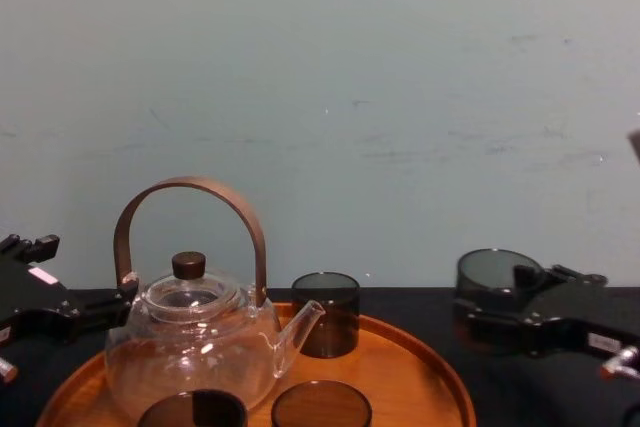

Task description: Pick up the glass from the table and place it on the tray.

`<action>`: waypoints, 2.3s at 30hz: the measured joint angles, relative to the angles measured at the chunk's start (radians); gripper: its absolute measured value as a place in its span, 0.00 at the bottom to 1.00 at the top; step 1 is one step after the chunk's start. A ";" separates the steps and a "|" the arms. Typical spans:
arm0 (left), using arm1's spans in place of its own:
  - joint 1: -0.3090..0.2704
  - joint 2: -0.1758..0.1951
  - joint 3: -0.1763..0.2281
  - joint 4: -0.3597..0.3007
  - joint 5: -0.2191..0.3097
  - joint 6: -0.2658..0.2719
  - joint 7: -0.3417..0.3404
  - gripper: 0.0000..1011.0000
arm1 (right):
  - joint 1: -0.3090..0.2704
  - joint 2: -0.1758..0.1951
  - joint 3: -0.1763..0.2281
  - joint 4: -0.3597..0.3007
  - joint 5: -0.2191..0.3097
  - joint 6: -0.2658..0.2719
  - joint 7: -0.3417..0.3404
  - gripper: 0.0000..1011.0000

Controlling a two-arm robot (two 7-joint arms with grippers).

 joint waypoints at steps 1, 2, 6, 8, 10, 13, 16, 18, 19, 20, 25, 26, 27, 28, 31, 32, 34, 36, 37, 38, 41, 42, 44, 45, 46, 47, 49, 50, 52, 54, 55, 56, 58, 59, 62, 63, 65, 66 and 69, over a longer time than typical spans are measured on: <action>0.000 0.000 0.000 0.000 0.000 0.000 0.000 0.99 | 0.008 -0.005 -0.008 0.008 -0.001 -0.003 0.003 0.90; 0.000 0.000 0.000 0.000 0.000 0.000 0.000 0.99 | 0.017 -0.011 -0.016 0.016 -0.001 -0.007 0.007 0.90; 0.000 0.000 0.000 0.000 0.000 0.000 0.000 0.99 | 0.037 -0.026 -0.034 0.040 -0.001 -0.014 0.015 0.90; 0.000 0.000 0.000 0.000 0.000 0.000 0.000 0.99 | 0.046 -0.033 -0.041 0.052 -0.001 -0.018 0.018 0.90; 0.000 0.000 0.000 0.000 0.000 0.000 0.000 0.99 | 0.058 -0.042 -0.051 0.071 0.001 -0.025 0.024 0.90; 0.000 0.000 0.000 0.000 0.000 0.000 0.000 0.99 | 0.071 -0.054 -0.062 0.095 0.005 -0.034 0.031 0.90; 0.000 0.000 0.000 0.000 0.000 0.000 0.000 0.99 | 0.080 -0.061 -0.068 0.110 0.007 -0.041 0.034 0.90; 0.000 0.000 0.000 0.000 0.000 0.000 0.000 0.99 | 0.087 -0.068 -0.075 0.126 0.009 -0.048 0.037 0.90; 0.000 0.000 0.000 0.000 0.000 0.000 0.000 0.99 | 0.089 -0.070 -0.077 0.131 0.009 -0.051 0.039 0.90; 0.000 0.000 0.000 0.000 0.000 0.000 0.000 0.99 | 0.094 -0.075 -0.082 0.141 0.010 -0.056 0.041 0.90; 0.000 0.000 0.000 0.000 0.000 0.000 0.000 0.99 | 0.105 -0.087 -0.094 0.168 0.013 -0.064 0.047 0.90; 0.000 0.000 0.000 0.000 0.000 0.000 0.000 0.99 | 0.109 -0.090 -0.098 0.176 0.013 -0.066 0.048 0.90; 0.000 0.000 0.000 0.000 0.000 0.000 0.000 0.99 | 0.111 -0.092 -0.100 0.181 0.013 -0.067 0.049 0.90; 0.000 0.000 0.000 0.000 0.000 0.000 0.000 0.99 | 0.113 -0.094 -0.102 0.186 0.013 -0.068 0.049 0.90; 0.000 0.000 0.000 0.000 0.000 0.000 0.000 0.99 | 0.122 -0.102 -0.109 0.208 0.012 -0.070 0.051 0.90; 0.000 0.000 0.000 0.000 0.000 0.000 0.000 0.99 | 0.124 -0.104 -0.110 0.213 0.012 -0.071 0.051 0.90; 0.000 0.000 0.000 0.000 0.000 0.000 0.000 0.99 | 0.130 -0.110 -0.113 0.232 0.011 -0.075 0.052 0.90; 0.000 0.000 0.000 0.000 0.000 0.000 0.000 0.99 | 0.137 -0.116 -0.117 0.252 0.011 -0.079 0.054 0.90; 0.000 0.000 0.000 0.000 0.000 0.000 0.000 0.99 | 0.140 -0.119 -0.118 0.259 0.011 -0.080 0.055 0.90; 0.000 0.000 0.000 0.000 0.000 0.000 0.000 0.99 | 0.142 -0.121 -0.119 0.266 0.011 -0.083 0.055 0.90; 0.000 0.000 0.000 0.000 0.000 0.000 0.000 0.99 | 0.151 -0.129 -0.123 0.293 0.009 -0.089 0.057 0.90; 0.000 0.000 0.000 0.000 0.000 0.000 0.000 0.99 | 0.154 -0.131 -0.124 0.300 0.009 -0.092 0.058 0.90; 0.000 0.000 0.000 0.000 0.000 0.000 0.000 0.99 | 0.161 -0.137 -0.126 0.320 0.007 -0.095 0.059 0.90; 0.000 0.000 0.000 0.000 0.000 0.000 0.000 0.99 | 0.164 -0.140 -0.127 0.329 0.006 -0.098 0.060 0.90; 0.000 0.000 0.000 0.000 0.000 0.000 0.000 0.99 | 0.165 -0.141 -0.128 0.333 0.005 -0.100 0.060 0.90; 0.000 0.000 0.000 0.000 0.000 0.000 0.000 0.99 | 0.167 -0.143 -0.128 0.338 0.004 -0.101 0.060 0.90; 0.000 0.000 0.000 0.000 0.000 0.000 0.000 0.99 | 0.171 -0.145 -0.130 0.349 0.002 -0.103 0.062 0.90; 0.000 0.000 0.000 0.000 0.000 0.000 0.000 0.99 | 0.171 -0.146 -0.130 0.351 0.001 -0.103 0.062 0.90; 0.000 0.000 0.000 0.000 0.000 0.000 0.000 0.99 | 0.172 -0.146 -0.131 0.353 -0.003 -0.102 0.060 0.90; 0.000 0.000 0.000 0.000 0.000 0.000 0.000 0.99 | 0.172 -0.146 -0.132 0.353 -0.004 -0.102 0.060 0.90; 0.000 0.000 0.000 0.000 0.000 0.000 0.000 0.99 | 0.172 -0.146 -0.132 0.353 -0.004 -0.102 0.060 0.90; 0.000 0.000 0.000 0.000 0.000 0.000 0.000 0.99 | 0.172 -0.146 -0.132 0.353 -0.004 -0.102 0.060 0.90; 0.000 0.000 0.000 0.000 0.000 0.000 0.000 0.99 | 0.172 -0.146 -0.132 0.353 -0.004 -0.102 0.060 0.90; 0.000 0.000 0.000 0.000 0.000 0.000 0.000 0.99 | 0.172 -0.146 -0.132 0.353 -0.004 -0.102 0.060 0.90; 0.000 0.000 0.000 0.000 0.000 0.000 0.000 0.99 | 0.172 -0.146 -0.131 0.353 -0.004 -0.102 0.060 0.90; 0.000 0.000 0.000 0.000 0.000 0.000 0.000 0.99 | 0.172 -0.146 -0.131 0.353 -0.004 -0.102 0.060 0.90; 0.000 0.000 0.000 0.000 0.000 0.000 0.000 0.99 | 0.172 -0.146 -0.131 0.353 -0.004 -0.101 0.060 0.91; 0.000 0.000 0.000 0.000 0.000 0.000 0.000 0.99 | 0.172 -0.146 -0.131 0.353 -0.004 -0.101 0.060 0.93; 0.000 0.000 0.000 0.000 0.000 0.000 0.000 0.99 | 0.172 -0.146 -0.131 0.353 -0.003 -0.101 0.060 0.99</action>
